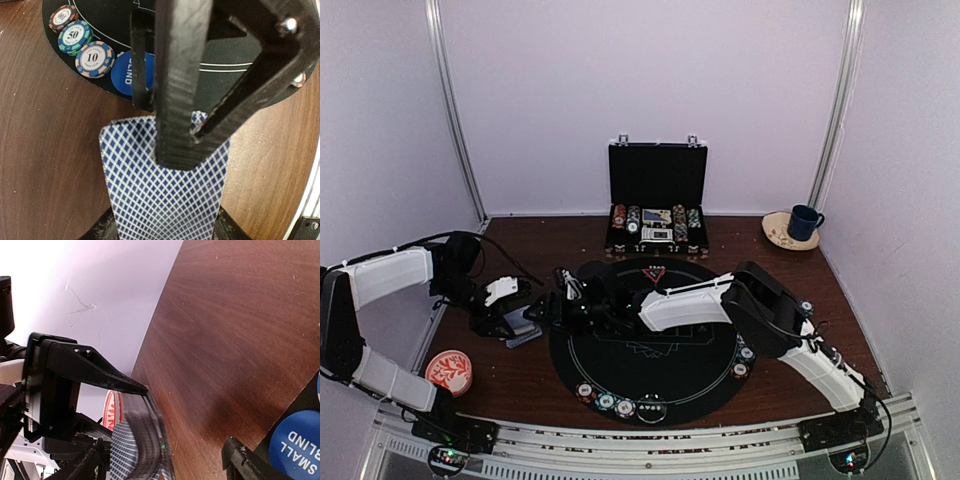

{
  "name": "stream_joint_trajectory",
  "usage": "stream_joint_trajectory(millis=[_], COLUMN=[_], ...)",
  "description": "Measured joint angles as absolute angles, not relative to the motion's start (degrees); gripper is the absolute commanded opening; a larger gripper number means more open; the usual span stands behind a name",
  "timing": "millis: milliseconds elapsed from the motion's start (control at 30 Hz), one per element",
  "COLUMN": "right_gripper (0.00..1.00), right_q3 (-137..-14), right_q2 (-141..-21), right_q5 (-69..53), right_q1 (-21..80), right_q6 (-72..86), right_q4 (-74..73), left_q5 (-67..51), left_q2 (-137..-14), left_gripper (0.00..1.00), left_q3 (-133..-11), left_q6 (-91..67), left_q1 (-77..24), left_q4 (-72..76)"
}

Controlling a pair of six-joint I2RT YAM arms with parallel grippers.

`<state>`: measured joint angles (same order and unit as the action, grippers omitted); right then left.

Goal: Distribute texas hold em gaming equipment
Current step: Pass from the left arm to the right

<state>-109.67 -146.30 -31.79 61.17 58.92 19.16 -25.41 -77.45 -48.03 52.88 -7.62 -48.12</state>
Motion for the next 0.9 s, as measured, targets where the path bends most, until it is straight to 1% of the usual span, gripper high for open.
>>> stream_joint_trajectory(millis=[500, 667, 733, 800, 900], right_gripper=[0.51, 0.46, 0.4, 0.35, 0.24], right_q3=[-111.5, -113.1, -113.4, -113.7, -114.2], right_q2=[-148.8, -150.5, -150.9, -151.1, -151.2], right_q5=[-36.6, -38.3, -38.7, -39.0, -39.0], right_q1=[61.4, 61.8, 62.0, 62.2, 62.3], right_q6=[64.0, 65.2, 65.3, 65.8, 66.3], right_q4=[24.2, 25.1, 25.1, 25.1, 24.6], left_q5=[-25.9, -25.9, -25.8, -25.6, -25.5], left_q2=[-77.5, -77.5, -77.5, -77.5, -77.5], left_gripper=[0.11, 0.13, 0.14, 0.15, 0.23], left_q3=[-47.5, -47.2, -47.2, -47.2, -47.1], left_q6=[53.1, 53.1, 53.1, 53.1, 53.1], left_q1=[-8.5, -8.5, -8.5, -8.6, -8.6], left_q4=[-48.2, -48.2, -48.2, -48.3, -48.3])
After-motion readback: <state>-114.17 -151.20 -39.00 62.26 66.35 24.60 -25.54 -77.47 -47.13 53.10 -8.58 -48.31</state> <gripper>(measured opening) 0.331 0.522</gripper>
